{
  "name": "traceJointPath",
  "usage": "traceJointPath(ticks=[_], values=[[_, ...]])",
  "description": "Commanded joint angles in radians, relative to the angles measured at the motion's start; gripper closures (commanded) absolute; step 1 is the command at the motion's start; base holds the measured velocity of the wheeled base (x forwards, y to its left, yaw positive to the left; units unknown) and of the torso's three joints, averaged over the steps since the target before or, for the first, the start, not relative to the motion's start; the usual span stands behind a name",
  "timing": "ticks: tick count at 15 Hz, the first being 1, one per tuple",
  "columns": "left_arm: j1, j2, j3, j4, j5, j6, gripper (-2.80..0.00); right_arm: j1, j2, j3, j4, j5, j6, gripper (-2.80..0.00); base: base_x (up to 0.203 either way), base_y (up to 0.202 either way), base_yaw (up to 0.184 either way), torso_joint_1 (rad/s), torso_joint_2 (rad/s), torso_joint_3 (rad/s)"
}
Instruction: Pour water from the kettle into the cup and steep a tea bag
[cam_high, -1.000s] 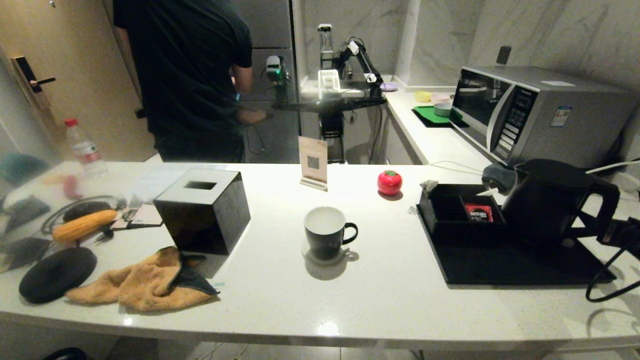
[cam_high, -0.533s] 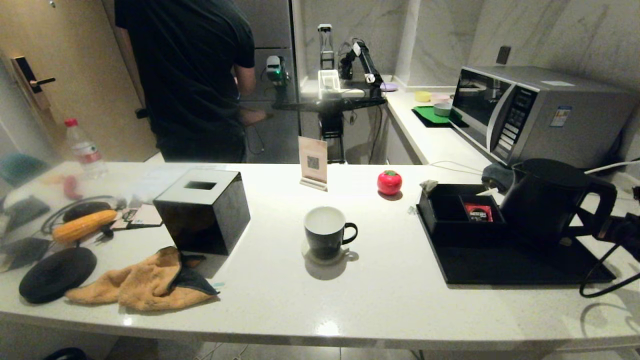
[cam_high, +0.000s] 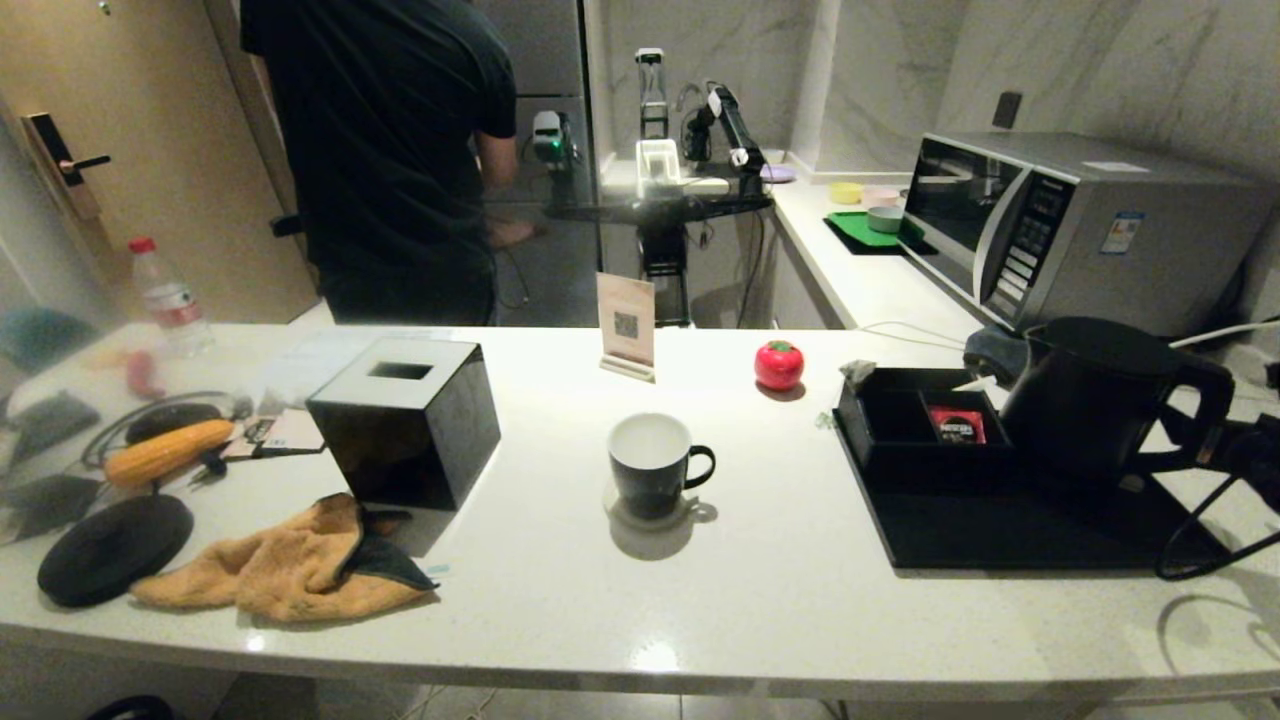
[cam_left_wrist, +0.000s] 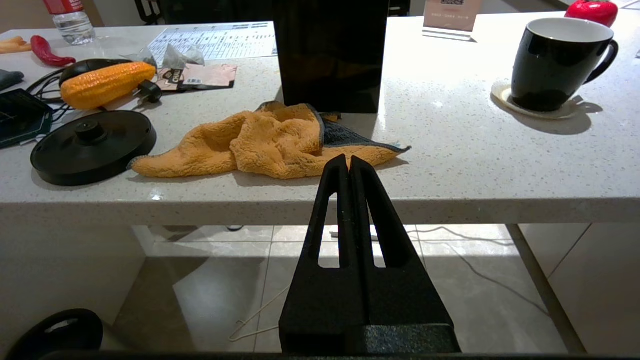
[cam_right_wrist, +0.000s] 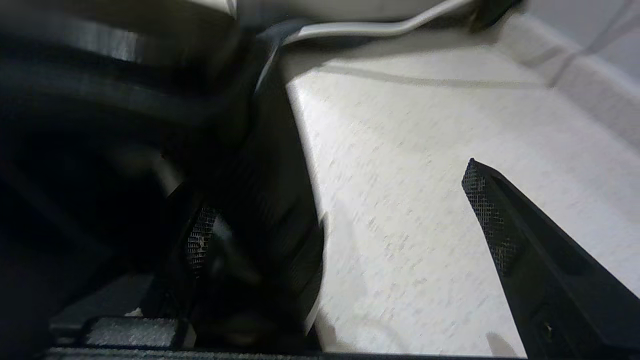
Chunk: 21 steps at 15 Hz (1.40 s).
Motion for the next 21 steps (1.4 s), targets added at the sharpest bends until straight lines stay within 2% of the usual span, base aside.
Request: traceJointPath(ticks=[1,21], values=[[0.0,0.001,0.0,0.0,0.0,0.0,0.0,0.0,0.004,-0.022,-0.01,-0.003,-0.002,-2.8,0.0,0.0,0.0,0.0,0.0,0.0],[0.0,0.001,0.0,0.0,0.0,0.0,0.0,0.003,0.013,-0.048,-0.068,-0.002,-0.016,-2.8,0.0,0.0,0.0,0.0,0.0,0.0]])
